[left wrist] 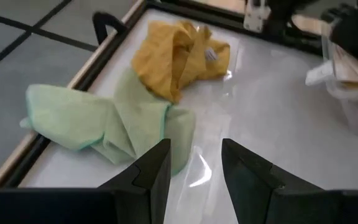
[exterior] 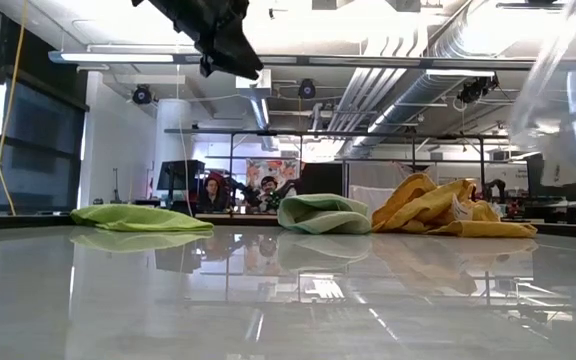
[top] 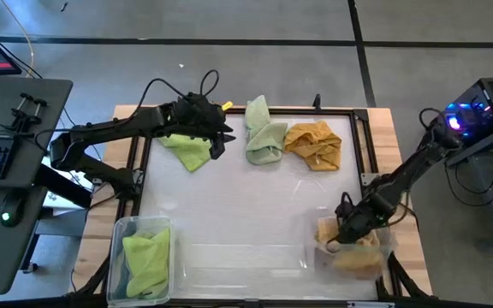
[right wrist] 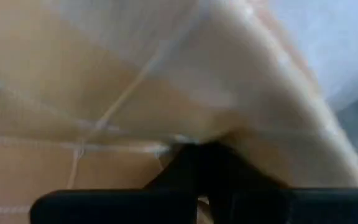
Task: Sort microfiber towel by color & place in baskets
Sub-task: Put the light yellow checkered microfiber towel into the right transparent bin
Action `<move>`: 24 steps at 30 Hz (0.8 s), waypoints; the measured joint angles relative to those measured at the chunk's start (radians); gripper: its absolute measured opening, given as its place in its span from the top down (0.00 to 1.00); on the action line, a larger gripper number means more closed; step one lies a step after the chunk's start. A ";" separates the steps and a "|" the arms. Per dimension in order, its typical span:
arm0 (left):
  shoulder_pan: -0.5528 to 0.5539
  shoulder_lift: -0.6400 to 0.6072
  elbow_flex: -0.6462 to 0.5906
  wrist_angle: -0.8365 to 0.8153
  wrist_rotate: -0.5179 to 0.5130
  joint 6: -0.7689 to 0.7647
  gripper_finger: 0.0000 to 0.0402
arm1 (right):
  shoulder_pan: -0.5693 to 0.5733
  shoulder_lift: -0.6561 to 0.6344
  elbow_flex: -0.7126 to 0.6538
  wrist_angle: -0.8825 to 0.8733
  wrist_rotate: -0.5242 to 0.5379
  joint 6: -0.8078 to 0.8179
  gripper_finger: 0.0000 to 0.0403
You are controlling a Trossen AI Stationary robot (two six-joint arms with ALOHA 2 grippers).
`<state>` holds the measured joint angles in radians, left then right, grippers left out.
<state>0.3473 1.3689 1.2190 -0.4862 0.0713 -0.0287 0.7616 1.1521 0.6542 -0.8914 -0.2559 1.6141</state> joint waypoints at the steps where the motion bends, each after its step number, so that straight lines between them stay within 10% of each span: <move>1: 0.000 0.001 0.009 -0.001 -0.005 -0.002 0.68 | -0.002 0.001 0.006 0.002 -0.015 -0.025 0.95; 14: -0.002 0.001 0.045 0.013 -0.060 0.040 0.68 | 0.062 -0.003 0.272 -0.127 0.181 -0.189 0.74; 24: -0.002 0.001 0.045 0.106 -0.061 -0.049 0.72 | 0.204 0.084 0.203 0.205 0.333 -0.119 0.75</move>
<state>0.3450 1.3697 1.2640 -0.3801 0.0102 -0.0775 0.9652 1.2358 0.8572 -0.6867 0.0767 1.4955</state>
